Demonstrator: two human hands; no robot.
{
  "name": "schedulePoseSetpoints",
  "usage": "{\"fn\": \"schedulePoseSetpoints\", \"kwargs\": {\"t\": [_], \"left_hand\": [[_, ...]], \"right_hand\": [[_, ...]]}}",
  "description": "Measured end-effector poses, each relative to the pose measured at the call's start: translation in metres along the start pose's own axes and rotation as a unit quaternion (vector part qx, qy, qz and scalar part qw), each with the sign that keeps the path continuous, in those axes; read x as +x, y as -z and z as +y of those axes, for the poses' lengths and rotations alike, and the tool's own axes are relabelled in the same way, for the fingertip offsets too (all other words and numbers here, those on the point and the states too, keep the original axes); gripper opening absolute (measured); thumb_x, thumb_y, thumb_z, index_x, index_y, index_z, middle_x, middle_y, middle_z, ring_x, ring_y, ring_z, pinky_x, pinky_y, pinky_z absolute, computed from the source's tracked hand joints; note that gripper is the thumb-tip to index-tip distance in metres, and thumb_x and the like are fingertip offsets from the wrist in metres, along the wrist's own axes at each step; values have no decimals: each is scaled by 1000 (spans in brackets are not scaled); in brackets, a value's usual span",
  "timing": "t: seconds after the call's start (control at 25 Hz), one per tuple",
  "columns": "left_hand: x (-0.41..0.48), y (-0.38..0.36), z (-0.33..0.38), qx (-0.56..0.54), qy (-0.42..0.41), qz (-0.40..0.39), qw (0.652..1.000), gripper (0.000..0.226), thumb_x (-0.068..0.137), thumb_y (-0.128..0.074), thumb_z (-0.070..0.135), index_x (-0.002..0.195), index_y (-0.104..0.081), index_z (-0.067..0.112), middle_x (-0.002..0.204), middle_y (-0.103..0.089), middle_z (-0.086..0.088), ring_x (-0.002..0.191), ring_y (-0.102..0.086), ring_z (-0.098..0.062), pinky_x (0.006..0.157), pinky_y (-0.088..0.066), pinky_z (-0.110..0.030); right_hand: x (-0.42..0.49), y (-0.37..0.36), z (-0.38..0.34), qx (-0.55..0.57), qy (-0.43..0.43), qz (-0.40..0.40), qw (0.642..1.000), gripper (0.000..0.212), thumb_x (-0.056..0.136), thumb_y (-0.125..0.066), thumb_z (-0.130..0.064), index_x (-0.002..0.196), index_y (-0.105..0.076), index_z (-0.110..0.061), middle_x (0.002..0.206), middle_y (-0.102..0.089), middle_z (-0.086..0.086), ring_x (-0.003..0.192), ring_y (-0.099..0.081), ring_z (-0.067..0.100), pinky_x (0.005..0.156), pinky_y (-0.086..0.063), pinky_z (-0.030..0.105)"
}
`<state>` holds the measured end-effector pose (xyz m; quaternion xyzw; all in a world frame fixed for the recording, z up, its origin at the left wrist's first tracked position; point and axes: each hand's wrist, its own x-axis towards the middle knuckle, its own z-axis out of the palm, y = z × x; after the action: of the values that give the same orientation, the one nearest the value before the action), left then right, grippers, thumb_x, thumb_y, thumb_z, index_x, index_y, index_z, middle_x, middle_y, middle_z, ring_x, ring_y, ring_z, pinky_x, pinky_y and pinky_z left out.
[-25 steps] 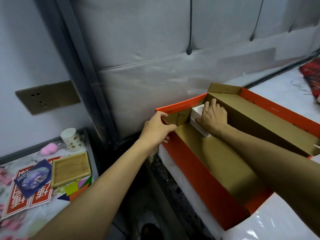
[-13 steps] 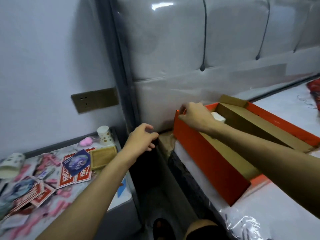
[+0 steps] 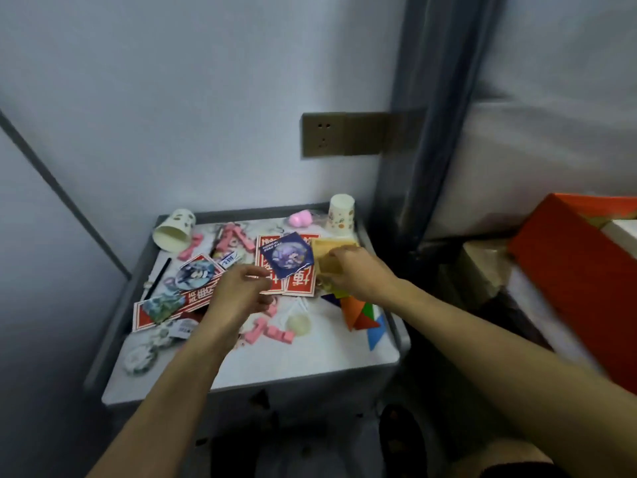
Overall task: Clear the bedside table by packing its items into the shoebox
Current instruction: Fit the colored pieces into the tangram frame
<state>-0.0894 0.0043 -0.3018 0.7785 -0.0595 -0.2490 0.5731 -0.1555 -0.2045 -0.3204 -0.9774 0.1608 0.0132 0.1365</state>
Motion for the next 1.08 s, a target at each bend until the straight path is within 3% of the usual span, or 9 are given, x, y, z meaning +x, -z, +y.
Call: {"fn": "schedulePoseSetpoints", "kwargs": {"t": [0.12,0.28,0.4,0.56,0.68,0.8,0.92,1.0,1.08], "left_hand": [[20,2,-17,-16,18,2,1000,17,92,-60,0,105,-65,10,85,-71,-16,71,-68,-25,76,-59,-42],[31,-13,-7,-25,-32,1,999,12,92,-60,7,100,-67,13,87,-71,-11,70,-67,-18,73,-58,-36],[26,-24,-5,-94,-4,-26,995,10,95,-60,17,100,-66,12,100,-71,-12,82,-68,-22,79,-58,-37],[18,-33,-5,-236,70,-101,964,35,96,-60,38,109,-64,6,105,-73,-15,95,-73,-28,84,-59,-38],[12,-36,-5,-193,21,-105,975,21,99,-55,19,102,-69,3,96,-76,-16,93,-73,-30,82,-60,-36],[9,-34,-8,-115,13,-65,991,20,103,-41,8,105,-60,3,93,-74,-18,79,-75,-28,65,-62,-34],[10,-25,-7,-55,-9,-87,995,24,107,-32,13,119,-51,5,102,-70,-21,73,-75,-31,54,-59,-30],[11,-22,-9,5,-39,-114,993,25,108,-31,19,121,-50,8,101,-68,-16,67,-73,-29,50,-56,-27],[13,-21,-14,37,-67,-137,988,26,108,-32,25,119,-52,12,89,-66,-9,58,-67,-21,45,-48,-24]], "right_hand": [[24,-27,-3,-60,8,-13,998,41,85,-63,-39,119,-54,-18,115,-63,7,96,-62,25,71,-46,30],[27,-32,-2,-138,29,24,990,31,90,-56,-37,113,-59,-17,111,-67,8,94,-65,27,73,-50,33],[22,-15,2,-177,58,127,974,27,90,-59,-28,113,-59,-15,112,-68,10,96,-66,31,72,-51,38],[-14,-1,0,-72,140,275,948,30,87,-64,-20,117,-67,-20,118,-69,1,110,-64,22,93,-50,38],[-43,-22,-12,7,192,230,954,33,85,-68,-16,118,-69,-21,122,-68,-2,114,-61,19,102,-43,41],[-51,-27,-4,105,161,129,973,31,86,-70,-28,116,-71,-20,130,-61,-1,121,-53,18,102,-43,40],[-48,-23,8,173,53,208,961,40,87,-64,-36,125,-63,-24,137,-50,-5,124,-43,9,105,-36,25],[-42,-18,11,228,-51,220,947,52,87,-65,-36,136,-50,-27,132,-48,-9,113,-50,5,95,-42,23],[-34,-15,11,354,-115,129,919,52,89,-66,-32,137,-49,-27,115,-60,-10,93,-60,6,79,-49,21]]}}
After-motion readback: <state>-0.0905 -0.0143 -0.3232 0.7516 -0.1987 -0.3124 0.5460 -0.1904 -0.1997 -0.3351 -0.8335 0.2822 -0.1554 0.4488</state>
